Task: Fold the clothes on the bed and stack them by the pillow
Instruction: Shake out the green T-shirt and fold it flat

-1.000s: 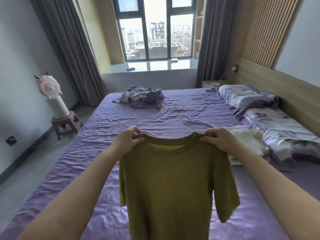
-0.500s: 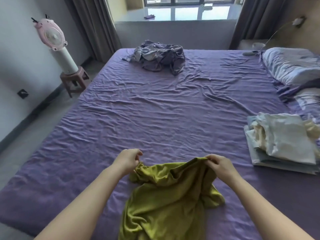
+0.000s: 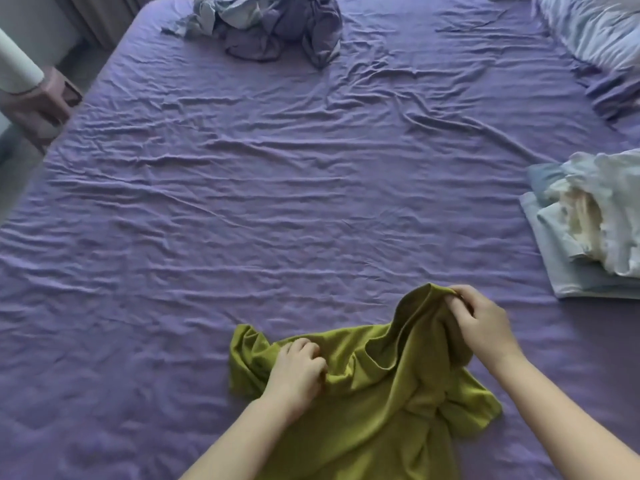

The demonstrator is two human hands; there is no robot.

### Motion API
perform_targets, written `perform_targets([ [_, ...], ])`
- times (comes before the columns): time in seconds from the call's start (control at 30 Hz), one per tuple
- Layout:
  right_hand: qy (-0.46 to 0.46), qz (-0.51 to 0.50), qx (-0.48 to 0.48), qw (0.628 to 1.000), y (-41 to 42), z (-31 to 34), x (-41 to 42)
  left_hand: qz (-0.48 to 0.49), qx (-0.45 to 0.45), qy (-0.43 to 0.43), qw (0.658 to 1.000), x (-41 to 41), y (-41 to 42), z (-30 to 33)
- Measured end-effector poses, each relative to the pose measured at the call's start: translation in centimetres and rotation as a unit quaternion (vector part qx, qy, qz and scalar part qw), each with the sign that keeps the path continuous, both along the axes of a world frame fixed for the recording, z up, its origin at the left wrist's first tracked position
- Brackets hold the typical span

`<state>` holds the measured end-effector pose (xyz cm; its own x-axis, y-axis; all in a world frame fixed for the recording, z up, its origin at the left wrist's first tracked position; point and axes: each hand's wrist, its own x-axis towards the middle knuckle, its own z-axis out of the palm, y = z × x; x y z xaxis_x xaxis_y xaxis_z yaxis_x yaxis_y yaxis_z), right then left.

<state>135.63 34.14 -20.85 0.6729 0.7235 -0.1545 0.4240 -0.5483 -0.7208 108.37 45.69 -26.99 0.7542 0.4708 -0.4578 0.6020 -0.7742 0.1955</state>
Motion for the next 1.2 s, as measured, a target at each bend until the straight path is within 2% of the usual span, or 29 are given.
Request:
perform_targets([
  [0.03, -0.004, -0.013, -0.007, 1.0, 0.3, -0.6, 0.2, 0.025, -0.015, -0.041, 0.999, 0.1, 0.5, -0.4],
  [0.1, -0.015, -0.036, -0.023, 0.999, 1.1, -1.4, 0.4, 0.152, -0.096, -0.134, 0.974, 0.4, 2.1, -0.1],
  [0.17, -0.023, -0.057, -0.037, 0.997, 2.1, -1.8, 0.5, 0.284, -0.195, -0.195, 0.918, 1.1, 4.7, 0.7],
  [0.2, -0.027, -0.065, -0.042, 0.997, 2.7, -2.0, 0.6, 0.317, -0.223, -0.216, 0.896, 1.4, 6.1, 1.1],
  [0.27, -0.031, -0.073, -0.048, 0.996, 4.0, -2.3, 0.5, 0.33, -0.262, -0.236, 0.876, 2.3, 8.9, 1.9],
  [0.33, -0.023, -0.069, -0.046, 0.996, 5.6, -2.3, 0.4, 0.321, -0.292, -0.23, 0.871, 3.0, 11.1, 2.5],
  [0.43, -0.016, -0.06, -0.029, 0.998, 7.8, -2.2, 0.3, 0.314, -0.277, -0.207, 0.884, 3.5, 13.7, 2.4],
  [0.5, -0.003, -0.063, -0.022, 0.998, 9.0, -2.2, 0.5, 0.337, -0.283, -0.222, 0.87, 3.6, 15.3, 1.9],
  [0.6, 0.009, -0.058, -0.025, 0.998, 10.4, -2.8, 1.1, 0.427, -0.317, -0.29, 0.796, 2.9, 17.5, 1.2],
  [0.67, 0.003, -0.058, -0.027, 0.998, 11.3, -3.3, 1.7, 0.485, -0.309, -0.34, 0.744, 2.2, 19.7, 0.9],
  [0.7, -0.001, -0.059, -0.028, 0.998, 11.8, -3.6, 2.0, 0.501, -0.292, -0.36, 0.731, 1.8, 21.0, 0.9],
  [0.73, -0.002, -0.059, -0.032, 0.998, 12.4, -3.9, 2.4, 0.506, -0.269, -0.374, 0.729, 1.5, 22.5, 1.0],
  [0.8, -0.005, -0.056, -0.047, 0.997, 14.1, -4.3, 3.1, 0.491, -0.227, -0.384, 0.748, 1.0, 25.4, 1.3],
  [0.93, -0.002, -0.049, -0.026, 0.998, 18.7, -4.6, 4.1, 0.422, -0.098, -0.335, 0.837, 1.1, 30.3, 1.3],
  [1.1, -0.022, -0.024, -0.003, 0.999, 25.3, -5.3, 6.2, 0.424, 0.04, -0.299, 0.854, 2.7, 34.1, 0.3],
  [1.2, -0.078, 0.008, -0.02, 0.997, 28.3, -6.6, 6.8, 0.402, 0.07, -0.25, 0.878, 3.8, 34.1, -1.2],
])
